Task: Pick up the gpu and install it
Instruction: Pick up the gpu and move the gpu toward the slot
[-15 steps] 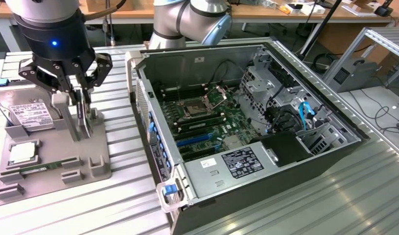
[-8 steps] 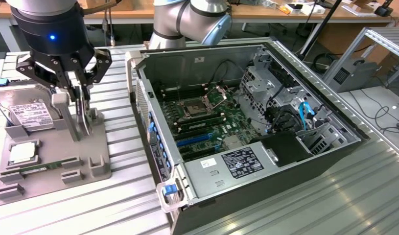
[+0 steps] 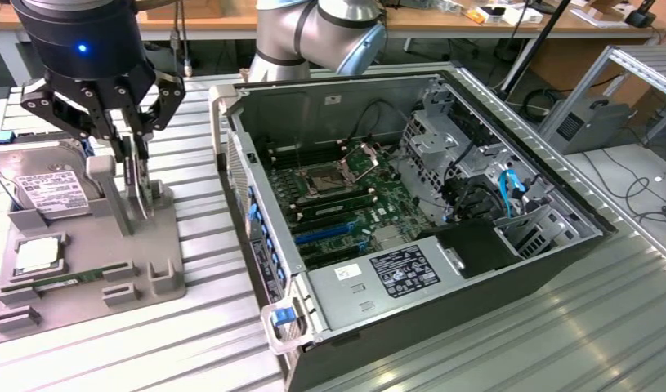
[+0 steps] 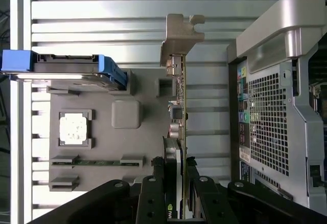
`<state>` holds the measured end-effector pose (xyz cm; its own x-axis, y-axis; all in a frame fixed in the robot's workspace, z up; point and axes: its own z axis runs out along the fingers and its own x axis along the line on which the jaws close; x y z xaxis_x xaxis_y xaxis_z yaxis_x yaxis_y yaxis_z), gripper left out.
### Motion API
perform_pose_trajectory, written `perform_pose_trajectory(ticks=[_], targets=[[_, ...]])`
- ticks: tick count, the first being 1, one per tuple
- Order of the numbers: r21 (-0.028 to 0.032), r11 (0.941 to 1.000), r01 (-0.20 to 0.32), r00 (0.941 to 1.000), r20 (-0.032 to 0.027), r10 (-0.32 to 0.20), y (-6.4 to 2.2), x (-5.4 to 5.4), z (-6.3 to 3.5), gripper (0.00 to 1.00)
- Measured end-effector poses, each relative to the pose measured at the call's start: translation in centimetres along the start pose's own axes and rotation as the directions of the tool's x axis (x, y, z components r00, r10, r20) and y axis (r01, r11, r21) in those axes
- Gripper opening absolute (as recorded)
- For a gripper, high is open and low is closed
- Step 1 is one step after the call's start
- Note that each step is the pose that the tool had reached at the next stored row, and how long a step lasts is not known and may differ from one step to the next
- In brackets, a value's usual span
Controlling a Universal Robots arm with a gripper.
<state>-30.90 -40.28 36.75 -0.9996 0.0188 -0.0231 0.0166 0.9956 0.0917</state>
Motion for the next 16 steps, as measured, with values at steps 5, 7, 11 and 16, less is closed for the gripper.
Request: perform_pose_trajectory(ticks=[5,7,11,16], targets=[[-0.0004,1.0000,0.000,1.0000,0.0000,0.000,0.04,0.0,-0.41,0.27],[-0.0008,1.0000,0.000,1.0000,0.0000,0.000,0.06,0.0,-0.62,0.27],[-0.0013,1.0000,0.000,1.0000,0.0000,0.000,0.12,0.0,-1.24,0.27],[-0.0022,1.0000,0.000,1.0000,0.0001,0.000,0.17,0.0,-1.86,0.27]])
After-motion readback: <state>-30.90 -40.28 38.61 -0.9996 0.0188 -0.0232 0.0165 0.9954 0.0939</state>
